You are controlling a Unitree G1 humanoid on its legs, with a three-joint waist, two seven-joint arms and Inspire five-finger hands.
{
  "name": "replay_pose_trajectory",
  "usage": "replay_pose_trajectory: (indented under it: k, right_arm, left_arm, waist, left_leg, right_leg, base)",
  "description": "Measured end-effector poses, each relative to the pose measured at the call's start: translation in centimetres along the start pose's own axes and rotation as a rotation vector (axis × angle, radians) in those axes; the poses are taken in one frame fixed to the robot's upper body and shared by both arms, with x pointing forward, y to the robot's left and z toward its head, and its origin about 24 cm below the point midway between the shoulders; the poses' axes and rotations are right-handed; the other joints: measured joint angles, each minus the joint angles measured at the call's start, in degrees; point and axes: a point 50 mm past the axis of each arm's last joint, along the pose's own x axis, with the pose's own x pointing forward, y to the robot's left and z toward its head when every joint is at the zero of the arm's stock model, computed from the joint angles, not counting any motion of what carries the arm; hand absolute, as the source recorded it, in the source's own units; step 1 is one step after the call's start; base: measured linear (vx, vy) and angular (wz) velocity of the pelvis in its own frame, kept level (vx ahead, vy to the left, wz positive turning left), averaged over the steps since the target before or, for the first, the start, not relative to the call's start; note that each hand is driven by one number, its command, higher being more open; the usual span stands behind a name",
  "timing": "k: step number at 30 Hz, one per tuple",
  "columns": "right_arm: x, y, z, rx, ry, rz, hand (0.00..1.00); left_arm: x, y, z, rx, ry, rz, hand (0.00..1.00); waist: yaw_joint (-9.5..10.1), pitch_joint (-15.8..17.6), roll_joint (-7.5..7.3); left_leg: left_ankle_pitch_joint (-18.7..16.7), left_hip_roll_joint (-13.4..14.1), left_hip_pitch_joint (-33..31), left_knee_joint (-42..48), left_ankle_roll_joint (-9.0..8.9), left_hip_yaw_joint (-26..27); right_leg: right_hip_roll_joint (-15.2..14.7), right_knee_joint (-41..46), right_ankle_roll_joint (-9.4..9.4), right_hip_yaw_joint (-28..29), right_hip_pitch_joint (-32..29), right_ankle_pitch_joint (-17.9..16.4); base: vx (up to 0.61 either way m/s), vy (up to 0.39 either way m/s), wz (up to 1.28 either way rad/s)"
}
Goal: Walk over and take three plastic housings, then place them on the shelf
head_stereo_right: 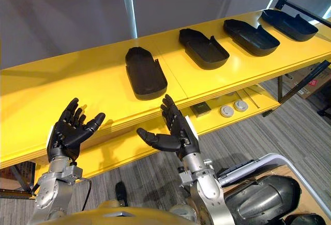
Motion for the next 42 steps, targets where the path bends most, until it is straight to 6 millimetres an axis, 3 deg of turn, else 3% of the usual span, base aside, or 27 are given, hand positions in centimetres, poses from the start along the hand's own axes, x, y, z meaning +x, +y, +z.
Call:
replay_pose_trajectory:
  k: [22,24,29,32,36,40,42]
  right_arm:
    - [3.0,-1.6,0.2,-0.098,-0.048,-0.137,1.00]
    - [3.4,-1.6,0.6,-0.099,-0.068,-0.146,1.00]
    - [6.6,-0.5,4.1,-0.111,-0.232,-0.117,1.00]
    - [7.1,-0.2,4.6,-0.106,-0.254,-0.130,1.00]
    - [6.8,-0.4,4.3,-0.102,-0.240,-0.142,1.00]
    - [3.7,-1.0,4.7,-0.082,-0.245,-0.159,1.00]
    - [2.3,-1.2,5.5,-0.086,-0.271,-0.137,1.00]
  left_arm:
    - [0.3,-0.7,0.1,-0.013,-0.012,-0.058,1.00]
    - [0.2,-0.7,0.0,-0.012,-0.007,-0.062,1.00]
    - [0.2,-0.8,-0.3,-0.013,0.007,-0.075,1.00]
    - [0.2,-0.5,-1.0,-0.008,0.038,-0.066,1.00]
    - [0.2,-0.3,-1.0,-0.004,0.035,-0.057,1.00]
    - [0.1,-0.1,-0.9,-0.002,0.021,-0.049,1.00]
    - [0.0,0.5,-0.6,0.007,0.010,-0.023,1.00]
  waist:
    - [1.07,1.5,2.77]
    - [1.15,1.6,2.91]
    - [2.56,1.3,3.31]
    - [3.25,1.3,3.17]
    - [3.75,1.3,2.91]
    - [3.59,1.5,2.48]
    - [2.52,1.5,2.03]
  left_leg:
    - [0.6,-0.5,-0.7,-0.2,-0.73,-6.0]
    - [0.6,-0.6,-0.8,-0.2,-0.84,-6.8]
    - [0.7,-0.8,-0.8,-0.1,-0.97,-7.5]
    - [1.3,-1.4,-0.8,0.0,-1.17,-7.8]
    - [1.6,-1.7,-0.8,0.0,-0.69,-7.6]
    - [1.2,-1.6,-0.7,0.0,-0.58,-6.7]
    - [0.9,-1.4,-0.6,0.0,-0.53,-5.9]
  right_leg:
    - [-0.5,5.1,-0.34,-2.4,-0.9,-1.9]
    - [-0.4,5.4,-0.43,-2.6,-0.9,-2.0]
    - [-0.7,6.2,-0.52,-2.9,-0.9,-2.4]
    - [-1.5,7.2,0.00,-3.2,-0.9,-3.0]
    - [-1.8,7.1,0.08,-3.0,-1.0,-3.0]
    - [-1.7,6.7,0.11,-2.6,-1.2,-3.1]
    - [-1.6,6.4,0.16,-1.6,-1.6,-3.0]
  base:
    - [-0.04,-0.015,0.06]
    - [-0.03,-0.031,0.06]
    - [0.00,-0.031,0.06]
    - [0.03,-0.026,0.08]
    - [0.04,-0.036,-0.01]
    - [0.02,-0.037,-0.08]
    - [0.01,-0.042,-0.22]
